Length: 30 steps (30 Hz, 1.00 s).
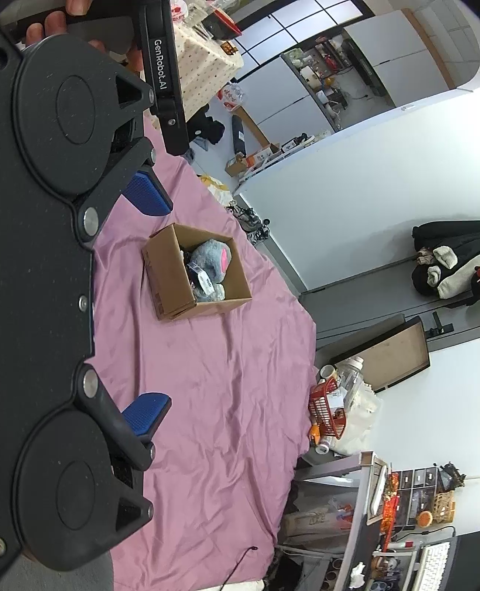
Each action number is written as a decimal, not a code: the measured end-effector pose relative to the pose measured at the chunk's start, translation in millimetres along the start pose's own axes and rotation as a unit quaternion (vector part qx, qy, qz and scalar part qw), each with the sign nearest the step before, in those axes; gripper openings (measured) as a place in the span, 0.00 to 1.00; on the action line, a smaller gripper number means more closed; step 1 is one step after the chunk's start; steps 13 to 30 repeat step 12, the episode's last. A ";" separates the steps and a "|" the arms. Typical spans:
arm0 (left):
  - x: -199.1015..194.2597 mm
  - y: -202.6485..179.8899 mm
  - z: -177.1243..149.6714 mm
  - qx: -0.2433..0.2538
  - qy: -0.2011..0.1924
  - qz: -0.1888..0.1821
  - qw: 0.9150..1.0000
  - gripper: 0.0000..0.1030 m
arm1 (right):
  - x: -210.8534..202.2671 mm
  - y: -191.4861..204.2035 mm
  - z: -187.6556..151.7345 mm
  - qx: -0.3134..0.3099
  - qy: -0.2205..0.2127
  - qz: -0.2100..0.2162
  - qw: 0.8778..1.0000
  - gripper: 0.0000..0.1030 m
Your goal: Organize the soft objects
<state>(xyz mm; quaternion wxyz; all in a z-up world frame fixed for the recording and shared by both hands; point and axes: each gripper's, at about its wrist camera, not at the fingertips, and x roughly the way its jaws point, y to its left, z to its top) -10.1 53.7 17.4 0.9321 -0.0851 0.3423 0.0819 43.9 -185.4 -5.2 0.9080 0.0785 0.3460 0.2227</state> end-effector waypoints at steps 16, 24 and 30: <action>13.3 -0.2 -5.3 0.006 0.002 -0.002 1.000 0.99 | 17.2 -13.3 -3.3 0.027 0.003 -0.014 1.000 1.00; 13.3 -0.2 -5.3 0.006 0.002 -0.002 1.000 0.99 | 17.2 -13.3 -3.3 0.027 0.003 -0.014 1.000 1.00; 13.3 -0.2 -5.3 0.006 0.002 -0.002 1.000 0.99 | 17.2 -13.3 -3.3 0.027 0.003 -0.014 1.000 1.00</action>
